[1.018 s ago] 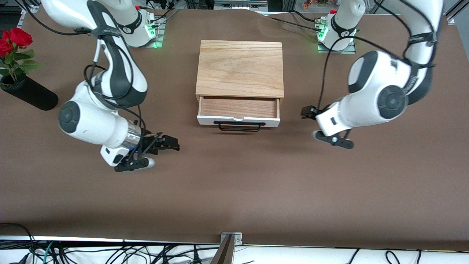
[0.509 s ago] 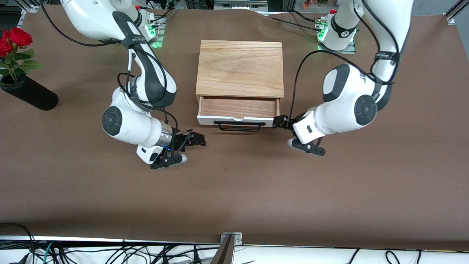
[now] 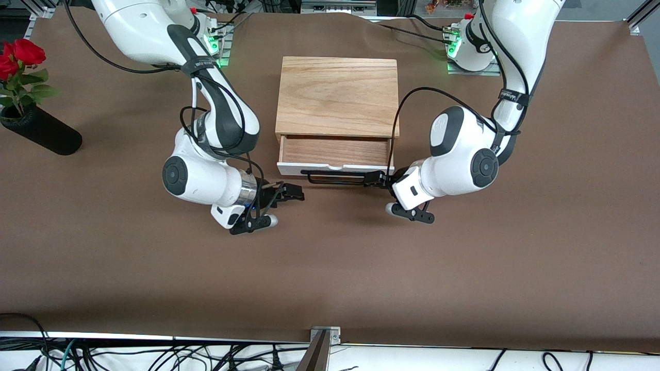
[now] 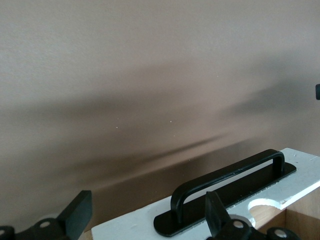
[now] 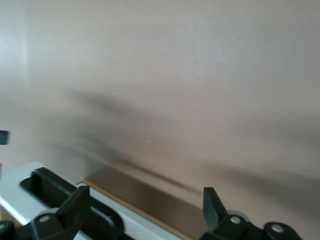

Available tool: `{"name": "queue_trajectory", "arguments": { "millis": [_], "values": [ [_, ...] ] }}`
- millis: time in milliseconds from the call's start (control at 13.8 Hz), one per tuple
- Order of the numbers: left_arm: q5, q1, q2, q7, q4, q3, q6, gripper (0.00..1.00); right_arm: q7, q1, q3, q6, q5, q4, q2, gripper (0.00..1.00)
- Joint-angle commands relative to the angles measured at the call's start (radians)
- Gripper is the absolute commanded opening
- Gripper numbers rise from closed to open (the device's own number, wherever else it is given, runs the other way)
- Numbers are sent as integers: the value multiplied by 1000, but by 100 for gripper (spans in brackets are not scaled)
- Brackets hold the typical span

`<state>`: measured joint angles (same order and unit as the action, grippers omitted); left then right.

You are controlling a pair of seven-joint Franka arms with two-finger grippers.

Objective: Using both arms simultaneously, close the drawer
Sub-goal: 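Place both grippers against the white drawer front beside the handle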

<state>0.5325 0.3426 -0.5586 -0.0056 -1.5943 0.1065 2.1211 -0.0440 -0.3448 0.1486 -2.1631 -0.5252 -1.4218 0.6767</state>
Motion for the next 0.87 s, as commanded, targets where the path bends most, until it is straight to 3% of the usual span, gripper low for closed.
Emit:
{"name": "queue_trajectory", "arguments": {
  "millis": [0, 291, 800],
  "values": [
    [58, 18, -33, -1, 21, -5, 5, 100, 4, 1, 19, 11, -45, 6, 6, 100],
    [67, 35, -33, -30, 2, -4, -3, 100, 3, 1, 22, 89, -49, 6, 6, 100],
    [67, 30, -33, -30, -24, 8, -30, 100, 1, -13, 34, 92, -55, -2, 40, 100]
  ]
}}
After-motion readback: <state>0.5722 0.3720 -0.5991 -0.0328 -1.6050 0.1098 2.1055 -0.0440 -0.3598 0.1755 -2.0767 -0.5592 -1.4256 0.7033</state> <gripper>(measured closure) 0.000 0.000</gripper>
